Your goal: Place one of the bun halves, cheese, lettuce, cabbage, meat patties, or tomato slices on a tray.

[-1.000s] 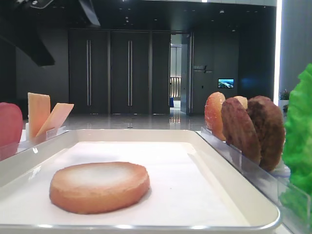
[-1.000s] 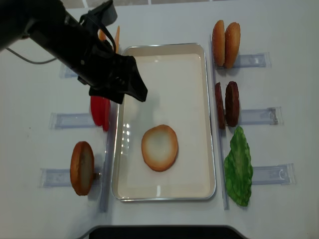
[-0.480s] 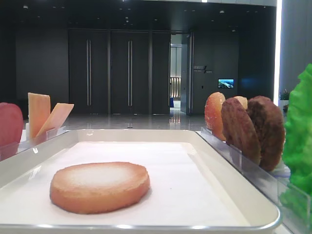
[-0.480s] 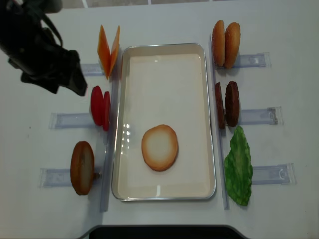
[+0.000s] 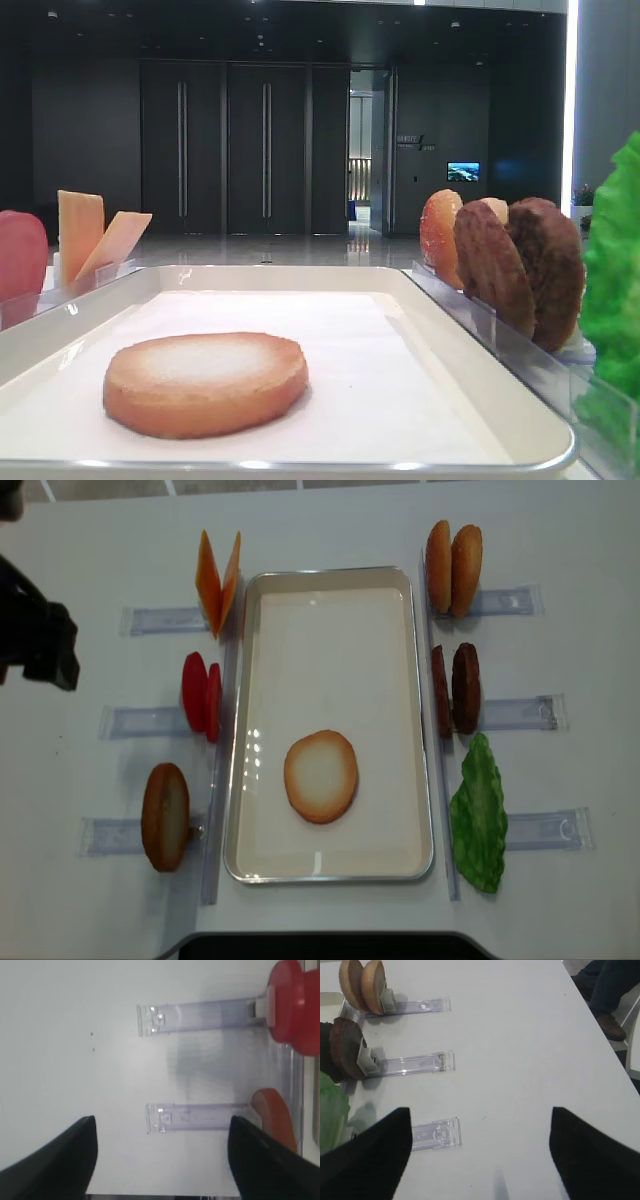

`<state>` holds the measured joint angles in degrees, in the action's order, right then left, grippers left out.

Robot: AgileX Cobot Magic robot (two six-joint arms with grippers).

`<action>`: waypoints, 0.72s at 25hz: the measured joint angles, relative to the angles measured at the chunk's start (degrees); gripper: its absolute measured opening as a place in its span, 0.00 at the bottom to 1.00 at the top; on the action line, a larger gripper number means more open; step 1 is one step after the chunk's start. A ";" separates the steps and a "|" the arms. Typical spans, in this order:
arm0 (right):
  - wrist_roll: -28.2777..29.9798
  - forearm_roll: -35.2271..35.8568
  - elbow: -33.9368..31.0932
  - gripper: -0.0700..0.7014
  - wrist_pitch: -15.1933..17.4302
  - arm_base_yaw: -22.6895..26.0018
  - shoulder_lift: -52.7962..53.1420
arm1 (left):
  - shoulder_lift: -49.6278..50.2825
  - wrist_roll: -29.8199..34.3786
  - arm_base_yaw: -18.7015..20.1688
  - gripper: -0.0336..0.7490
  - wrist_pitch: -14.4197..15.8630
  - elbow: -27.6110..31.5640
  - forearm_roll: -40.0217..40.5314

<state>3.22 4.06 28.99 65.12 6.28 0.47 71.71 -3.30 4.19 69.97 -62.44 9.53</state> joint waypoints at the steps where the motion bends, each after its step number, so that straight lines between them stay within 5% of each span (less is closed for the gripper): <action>1: 0.00 0.00 0.00 0.79 0.00 0.00 0.00 | -1.48 -0.07 0.00 0.83 0.00 2.13 0.00; 11: 0.01 0.00 0.00 0.79 0.00 0.00 0.00 | -27.86 -0.28 0.00 0.83 -0.05 22.31 -0.90; 18: 0.01 0.00 0.00 0.79 0.00 0.00 0.00 | -51.21 -0.41 0.00 0.83 -4.68 32.27 -1.55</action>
<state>3.23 4.06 28.99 65.12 6.28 0.47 20.50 -3.71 4.19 65.30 -30.17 7.98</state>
